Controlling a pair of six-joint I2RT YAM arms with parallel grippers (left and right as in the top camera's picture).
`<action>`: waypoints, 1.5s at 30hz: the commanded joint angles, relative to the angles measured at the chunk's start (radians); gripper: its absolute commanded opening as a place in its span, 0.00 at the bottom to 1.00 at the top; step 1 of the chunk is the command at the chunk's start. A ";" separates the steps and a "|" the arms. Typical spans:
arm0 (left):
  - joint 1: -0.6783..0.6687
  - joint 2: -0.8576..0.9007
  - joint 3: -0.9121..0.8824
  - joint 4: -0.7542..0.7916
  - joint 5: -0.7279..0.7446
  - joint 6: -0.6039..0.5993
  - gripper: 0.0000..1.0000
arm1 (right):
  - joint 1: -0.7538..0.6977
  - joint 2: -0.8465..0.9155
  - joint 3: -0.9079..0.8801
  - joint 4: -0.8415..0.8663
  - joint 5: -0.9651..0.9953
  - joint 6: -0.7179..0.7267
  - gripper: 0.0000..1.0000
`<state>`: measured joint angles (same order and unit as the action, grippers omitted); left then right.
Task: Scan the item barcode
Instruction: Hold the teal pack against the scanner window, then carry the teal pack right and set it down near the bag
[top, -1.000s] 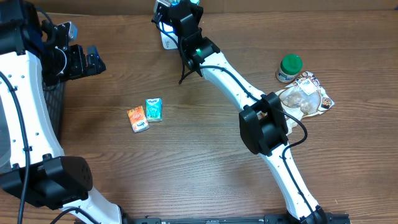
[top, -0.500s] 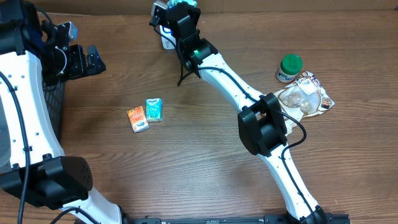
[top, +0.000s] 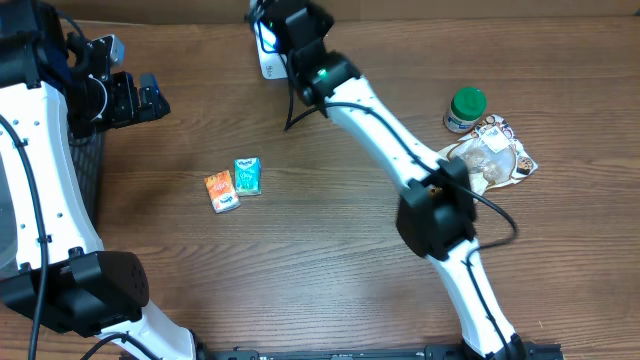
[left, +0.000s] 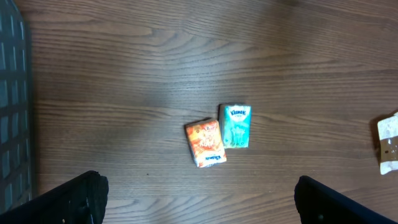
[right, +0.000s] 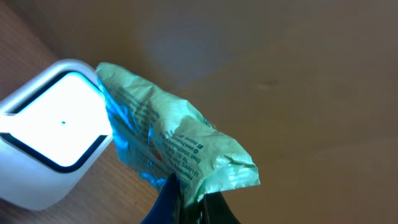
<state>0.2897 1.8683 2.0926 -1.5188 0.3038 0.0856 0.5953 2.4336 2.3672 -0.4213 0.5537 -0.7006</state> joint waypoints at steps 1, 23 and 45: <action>0.003 -0.002 0.009 0.002 0.000 0.016 0.99 | -0.006 -0.240 0.021 -0.103 0.005 0.338 0.04; 0.003 -0.002 0.009 0.002 0.000 0.016 1.00 | -0.336 -0.551 -0.160 -1.172 -0.493 1.068 0.04; 0.003 -0.002 0.009 0.002 0.000 0.016 1.00 | -0.446 -0.547 -0.925 -0.446 -0.474 1.068 0.04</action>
<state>0.2897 1.8683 2.0926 -1.5188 0.3023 0.0856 0.1608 1.8874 1.4822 -0.8955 0.0700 0.3634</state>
